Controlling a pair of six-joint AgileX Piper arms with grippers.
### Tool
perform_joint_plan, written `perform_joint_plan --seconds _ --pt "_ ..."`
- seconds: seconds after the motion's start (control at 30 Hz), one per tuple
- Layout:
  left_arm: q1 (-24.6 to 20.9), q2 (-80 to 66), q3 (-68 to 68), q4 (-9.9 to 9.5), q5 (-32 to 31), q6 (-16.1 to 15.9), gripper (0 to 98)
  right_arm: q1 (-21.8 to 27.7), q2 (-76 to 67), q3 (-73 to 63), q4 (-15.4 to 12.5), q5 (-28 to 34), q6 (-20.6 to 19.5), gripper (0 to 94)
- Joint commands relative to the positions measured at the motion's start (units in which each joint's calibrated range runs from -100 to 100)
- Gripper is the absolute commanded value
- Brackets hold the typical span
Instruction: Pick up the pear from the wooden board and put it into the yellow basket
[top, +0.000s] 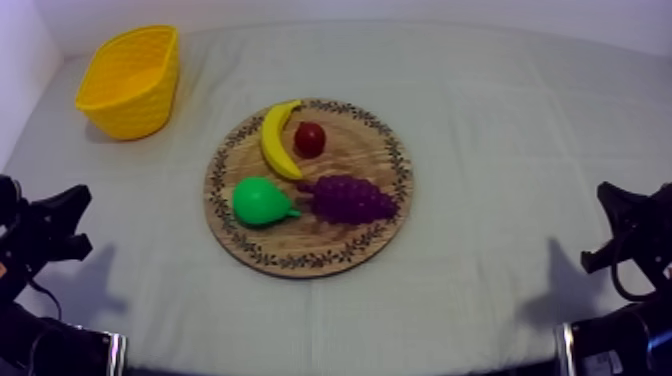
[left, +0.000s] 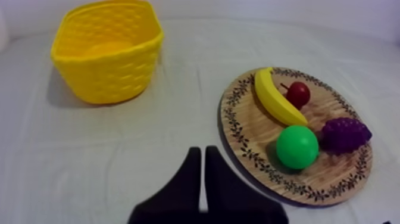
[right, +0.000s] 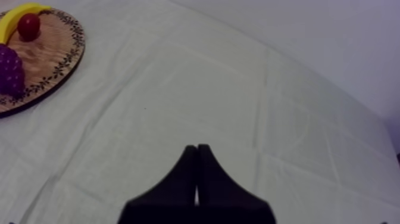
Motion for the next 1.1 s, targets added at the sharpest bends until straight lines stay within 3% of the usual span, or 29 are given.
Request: perform_joint_plan --seconds 0.0,0.23,0.73,1.07 --pt "0.96 5.25 -3.23 0.04 1.62 -1.49 0.0 -0.02 -0.03 -0.02 0.01 0.02 0.01 0.4" --pt "3.46 13.26 -12.72 0.01 9.42 -2.70 0.0 -0.02 -0.03 -0.02 0.01 0.02 0.01 0.4" --pt "2.34 33.60 -31.04 1.50 25.12 0.54 0.0 -0.02 -0.03 -0.02 0.01 0.02 0.01 0.4" --pt "7.10 49.02 -46.53 0.98 35.52 3.13 0.0 -0.02 -0.03 -0.02 0.01 0.02 0.01 0.4"
